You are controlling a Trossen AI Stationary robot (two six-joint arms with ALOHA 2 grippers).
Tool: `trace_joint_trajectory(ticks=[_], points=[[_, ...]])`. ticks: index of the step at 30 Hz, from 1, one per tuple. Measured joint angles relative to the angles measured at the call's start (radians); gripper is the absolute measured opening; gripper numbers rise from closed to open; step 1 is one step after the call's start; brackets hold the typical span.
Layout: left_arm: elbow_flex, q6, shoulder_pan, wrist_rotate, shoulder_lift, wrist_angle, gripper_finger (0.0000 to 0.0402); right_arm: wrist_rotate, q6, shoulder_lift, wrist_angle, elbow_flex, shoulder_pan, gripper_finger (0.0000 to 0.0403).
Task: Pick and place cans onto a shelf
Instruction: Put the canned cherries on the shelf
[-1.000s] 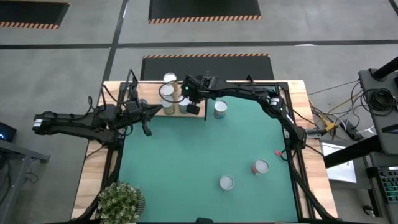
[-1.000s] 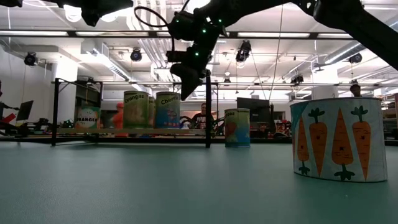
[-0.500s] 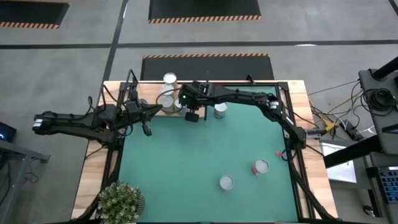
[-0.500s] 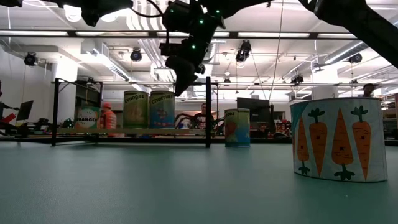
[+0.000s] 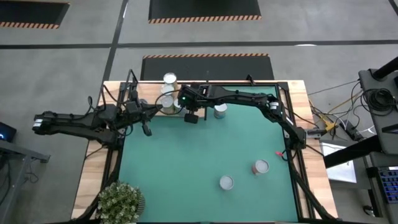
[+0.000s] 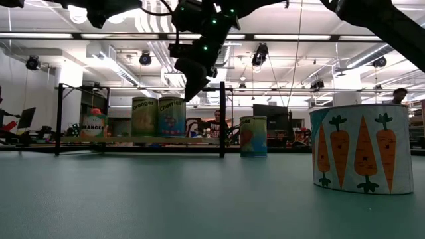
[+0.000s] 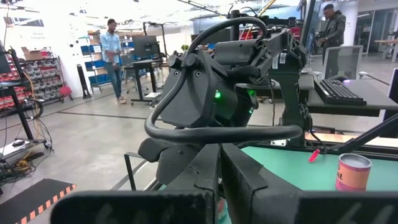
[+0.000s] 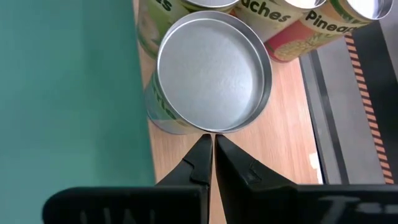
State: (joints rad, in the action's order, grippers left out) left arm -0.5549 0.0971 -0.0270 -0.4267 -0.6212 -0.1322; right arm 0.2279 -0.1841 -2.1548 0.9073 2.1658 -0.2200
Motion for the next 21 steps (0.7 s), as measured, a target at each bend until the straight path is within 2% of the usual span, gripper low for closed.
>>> trace_joint_trajectory(ticks=[21], points=[[0.000,0.000,0.000,0.000,0.000,0.000,0.0000,0.011,0.001,0.000,-0.017,0.000,0.006,0.0009]])
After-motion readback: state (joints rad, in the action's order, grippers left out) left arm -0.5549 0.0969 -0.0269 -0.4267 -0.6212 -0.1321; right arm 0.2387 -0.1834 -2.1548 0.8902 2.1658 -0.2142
